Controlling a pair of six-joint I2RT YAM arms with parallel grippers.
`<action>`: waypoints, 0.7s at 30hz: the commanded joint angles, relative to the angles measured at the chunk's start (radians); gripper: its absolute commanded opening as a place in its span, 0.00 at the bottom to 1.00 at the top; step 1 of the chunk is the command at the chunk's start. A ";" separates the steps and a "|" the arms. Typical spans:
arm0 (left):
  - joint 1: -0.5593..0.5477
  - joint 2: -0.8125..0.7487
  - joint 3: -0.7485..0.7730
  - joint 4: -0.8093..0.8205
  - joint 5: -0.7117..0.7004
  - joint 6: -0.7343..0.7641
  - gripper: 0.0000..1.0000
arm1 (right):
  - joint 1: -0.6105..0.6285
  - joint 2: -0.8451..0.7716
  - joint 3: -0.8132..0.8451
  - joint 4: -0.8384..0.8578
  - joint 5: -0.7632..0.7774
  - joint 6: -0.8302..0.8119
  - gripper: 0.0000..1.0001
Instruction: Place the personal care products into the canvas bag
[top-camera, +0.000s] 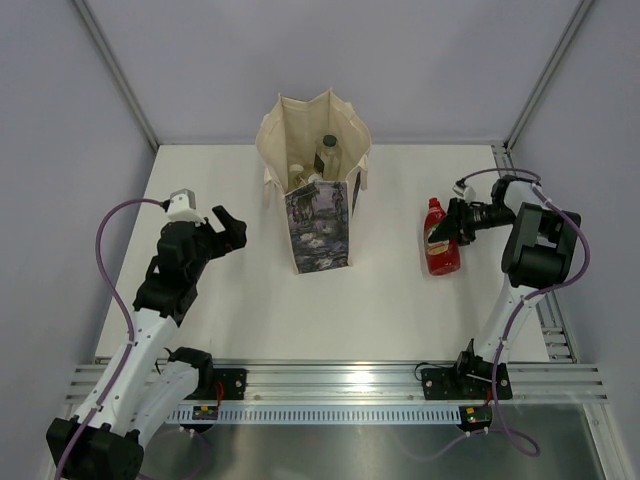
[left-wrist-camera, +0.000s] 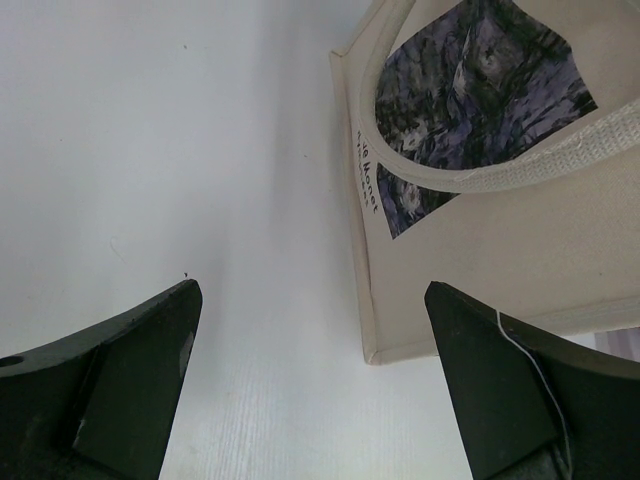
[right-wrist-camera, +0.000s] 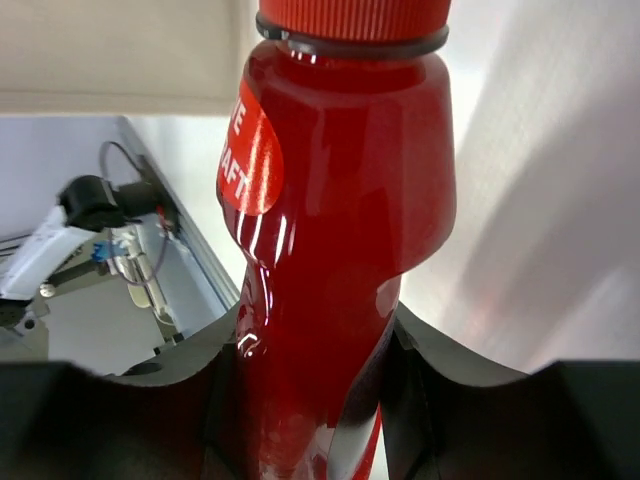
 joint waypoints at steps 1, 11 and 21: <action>0.005 0.010 0.055 0.037 0.002 -0.009 0.99 | 0.000 -0.059 0.110 -0.071 -0.307 0.020 0.00; 0.007 0.051 0.082 0.059 0.016 -0.012 0.99 | 0.034 -0.224 0.380 0.458 -0.322 0.708 0.00; 0.008 0.066 0.097 0.062 0.035 -0.014 0.99 | 0.328 -0.128 0.898 0.698 -0.126 0.921 0.00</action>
